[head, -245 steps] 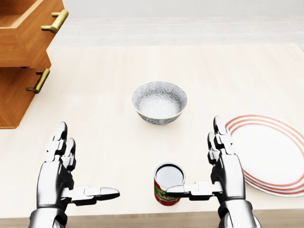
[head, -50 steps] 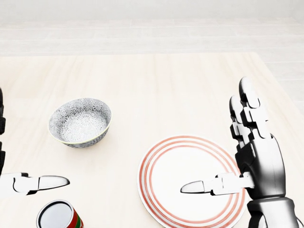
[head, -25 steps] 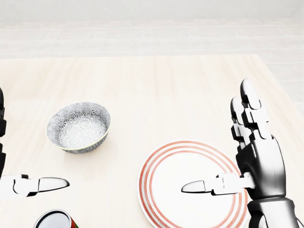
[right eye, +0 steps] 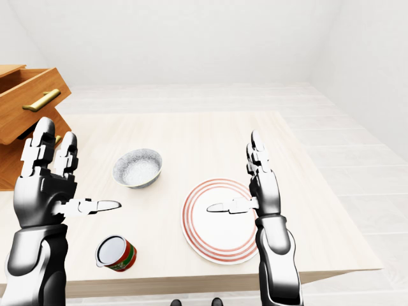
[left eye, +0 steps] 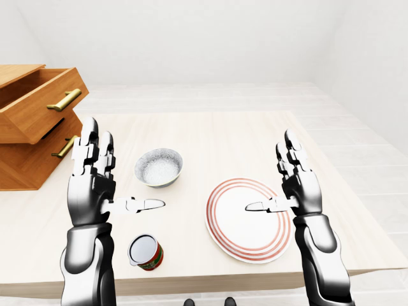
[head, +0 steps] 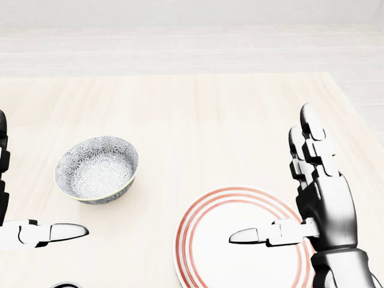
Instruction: Put the bowl on the plate.
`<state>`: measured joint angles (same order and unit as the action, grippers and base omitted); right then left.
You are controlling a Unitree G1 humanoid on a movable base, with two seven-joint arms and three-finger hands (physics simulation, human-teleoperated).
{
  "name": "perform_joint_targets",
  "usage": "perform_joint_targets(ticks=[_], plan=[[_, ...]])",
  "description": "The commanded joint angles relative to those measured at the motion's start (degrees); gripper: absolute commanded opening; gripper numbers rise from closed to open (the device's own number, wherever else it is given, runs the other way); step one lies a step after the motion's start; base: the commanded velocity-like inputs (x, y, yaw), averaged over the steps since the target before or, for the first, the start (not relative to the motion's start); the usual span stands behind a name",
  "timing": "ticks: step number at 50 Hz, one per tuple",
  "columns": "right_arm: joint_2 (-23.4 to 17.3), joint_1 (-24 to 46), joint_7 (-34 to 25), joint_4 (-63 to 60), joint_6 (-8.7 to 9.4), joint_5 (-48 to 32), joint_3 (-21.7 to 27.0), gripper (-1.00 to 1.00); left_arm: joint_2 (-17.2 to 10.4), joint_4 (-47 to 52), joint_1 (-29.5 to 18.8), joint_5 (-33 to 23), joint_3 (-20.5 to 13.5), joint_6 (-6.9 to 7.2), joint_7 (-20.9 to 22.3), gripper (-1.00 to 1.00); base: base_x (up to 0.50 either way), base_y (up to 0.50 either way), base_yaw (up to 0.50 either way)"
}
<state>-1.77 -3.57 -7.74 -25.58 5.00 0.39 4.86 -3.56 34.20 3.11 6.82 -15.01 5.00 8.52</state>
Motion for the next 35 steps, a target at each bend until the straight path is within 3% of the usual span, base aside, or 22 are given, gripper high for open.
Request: perform_joint_targets(ticks=[1, 18, 29, 35], plan=[[0.0, -0.4, 0.0, -0.2, 0.00, -0.1, -0.2, 1.00, 0.1, -0.2, 0.3, -0.1, 0.1, 0.00, 0.2, 1.00, 0.00, 0.00, 0.00], [0.1, -1.6, -0.7, -2.1, 0.00, 0.1, 0.0, 1.00, -0.1, 0.7, 0.4, -0.6, -0.1, 0.00, 0.6, 1.00, 0.00, 0.00, 0.00], [-0.3, -2.1, -2.2, -3.0, 0.00, 1.7, 1.8, 1.00, -3.9, -1.6, -5.5, -5.7, 0.0, 0.00, 0.2, 1.00, 0.00, 0.00, 0.00], [-0.3, -2.8, -2.7, -3.6, 0.00, 1.6, 2.2, 1.00, -6.6, -4.9, -7.7, -12.4, 2.2, 0.00, 1.6, 1.00, 0.00, 0.00, 0.00]])
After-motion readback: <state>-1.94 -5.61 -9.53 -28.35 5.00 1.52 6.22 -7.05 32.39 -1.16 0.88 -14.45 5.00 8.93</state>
